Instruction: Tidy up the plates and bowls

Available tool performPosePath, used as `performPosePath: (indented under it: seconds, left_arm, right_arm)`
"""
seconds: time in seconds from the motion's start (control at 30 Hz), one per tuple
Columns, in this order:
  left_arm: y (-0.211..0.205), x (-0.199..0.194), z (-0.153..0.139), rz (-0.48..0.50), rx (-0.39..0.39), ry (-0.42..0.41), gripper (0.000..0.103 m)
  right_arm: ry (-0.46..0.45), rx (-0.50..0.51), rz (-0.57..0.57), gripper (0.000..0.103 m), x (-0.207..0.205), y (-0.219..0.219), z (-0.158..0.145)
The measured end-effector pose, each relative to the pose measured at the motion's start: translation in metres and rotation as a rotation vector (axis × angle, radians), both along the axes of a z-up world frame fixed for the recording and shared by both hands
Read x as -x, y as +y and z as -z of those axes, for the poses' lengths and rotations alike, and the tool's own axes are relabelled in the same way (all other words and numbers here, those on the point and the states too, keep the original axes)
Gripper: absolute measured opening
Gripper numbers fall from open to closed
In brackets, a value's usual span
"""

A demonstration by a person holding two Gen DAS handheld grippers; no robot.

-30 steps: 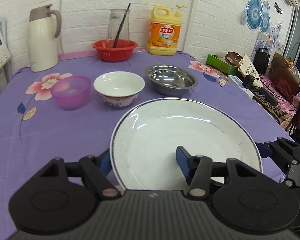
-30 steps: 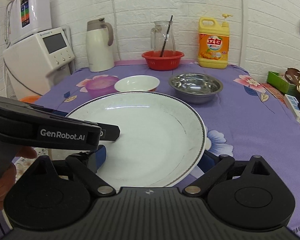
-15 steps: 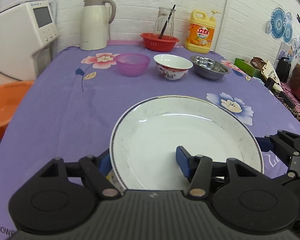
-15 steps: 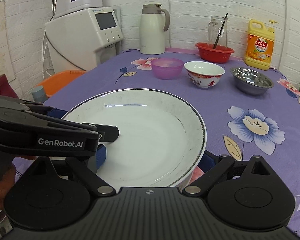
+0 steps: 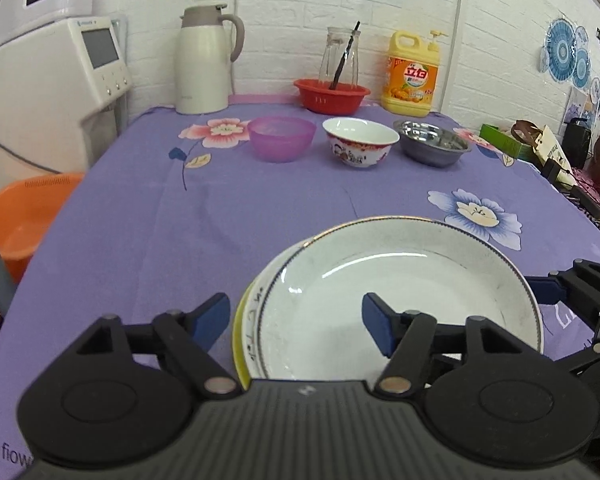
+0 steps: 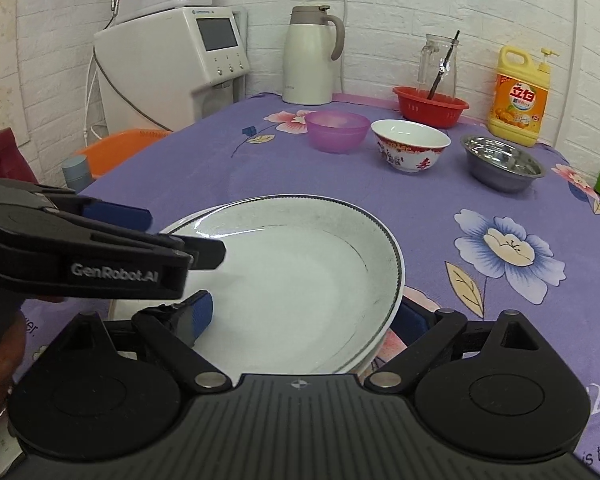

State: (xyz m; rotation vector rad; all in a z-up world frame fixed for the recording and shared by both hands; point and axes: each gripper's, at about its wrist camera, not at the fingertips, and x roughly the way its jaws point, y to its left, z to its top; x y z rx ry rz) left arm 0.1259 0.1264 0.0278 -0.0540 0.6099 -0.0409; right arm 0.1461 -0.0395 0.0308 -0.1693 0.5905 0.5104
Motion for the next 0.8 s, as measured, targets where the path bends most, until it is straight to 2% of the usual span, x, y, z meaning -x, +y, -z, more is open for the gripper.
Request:
performPosePath:
  seconds: [0.13,0.3,0.47,0.8]
  left_arm:
    - [-0.003,-0.001,-0.013,0.002,-0.001,-0.039,0.072]
    - [-0.009,-0.005,-0.015,0.006,0.012,-0.039,0.073]
    - [-0.016,-0.008,-0.016,0.014,0.012,-0.036,0.073]
    - [-0.028,-0.02,-0.014,0.029,0.013,-0.014,0.073]
  right_arm:
    - [0.014,-0.05,0.027,0.103,-0.006,-0.013,0.0]
    - [-0.03,-0.023,-0.008,0.103,0.001,-0.008,-0.002]
    - [-0.061,-0.028,0.01,0.103,0.0,-0.016,-0.007]
    - [0.008,-0.126,0.137,0.103,-0.017,-0.058,-0.001]
